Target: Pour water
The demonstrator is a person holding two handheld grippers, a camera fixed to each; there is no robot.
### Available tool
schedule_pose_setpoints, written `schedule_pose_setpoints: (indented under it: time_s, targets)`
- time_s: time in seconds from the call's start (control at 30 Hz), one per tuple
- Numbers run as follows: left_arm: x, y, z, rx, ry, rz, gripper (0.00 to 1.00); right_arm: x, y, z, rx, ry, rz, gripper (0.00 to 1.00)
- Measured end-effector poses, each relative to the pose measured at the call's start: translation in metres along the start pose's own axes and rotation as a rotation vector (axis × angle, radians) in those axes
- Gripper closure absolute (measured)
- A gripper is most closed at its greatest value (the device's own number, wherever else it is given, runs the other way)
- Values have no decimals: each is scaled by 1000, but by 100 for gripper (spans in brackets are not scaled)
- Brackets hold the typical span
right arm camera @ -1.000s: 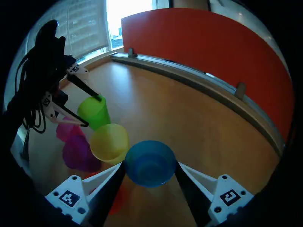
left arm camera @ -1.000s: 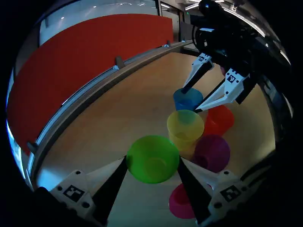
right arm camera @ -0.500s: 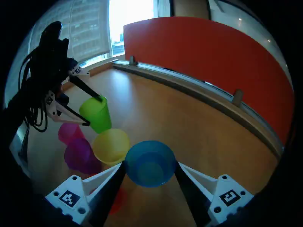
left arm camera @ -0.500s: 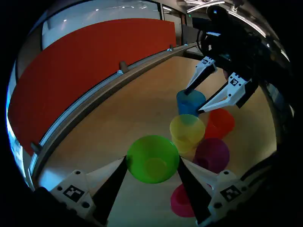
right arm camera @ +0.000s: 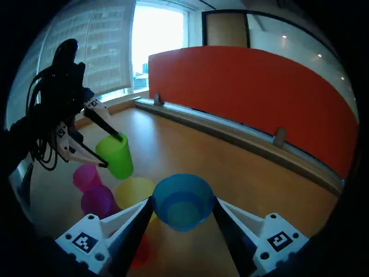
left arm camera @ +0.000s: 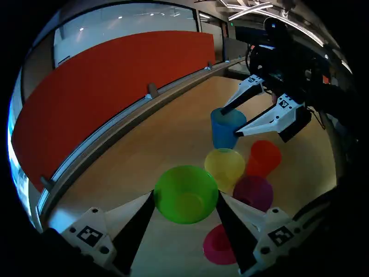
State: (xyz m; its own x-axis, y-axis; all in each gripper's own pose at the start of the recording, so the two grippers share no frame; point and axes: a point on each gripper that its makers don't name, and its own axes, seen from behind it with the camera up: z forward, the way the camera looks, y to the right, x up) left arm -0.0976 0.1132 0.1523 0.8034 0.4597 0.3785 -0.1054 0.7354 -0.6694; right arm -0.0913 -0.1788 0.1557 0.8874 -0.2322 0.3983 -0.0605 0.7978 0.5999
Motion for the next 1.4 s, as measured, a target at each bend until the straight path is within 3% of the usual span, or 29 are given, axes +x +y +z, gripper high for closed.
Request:
schedule_pose_setpoints:
  time_s: [0.37,0.6,1.0,1.4]
  targets:
    - [11,5,-14,13,59,-20,11,27,-4,-16,-26,123,-36,8]
    - [19,14,-27,16,108,-32,11,41,-17,-28,-28,180,-38,8]
    - [34,33,-57,28,197,-48,11,55,-32,-61,-34,254,-6,8]
    - [43,55,-85,61,279,-59,11,49,-47,-89,-41,284,12,8]
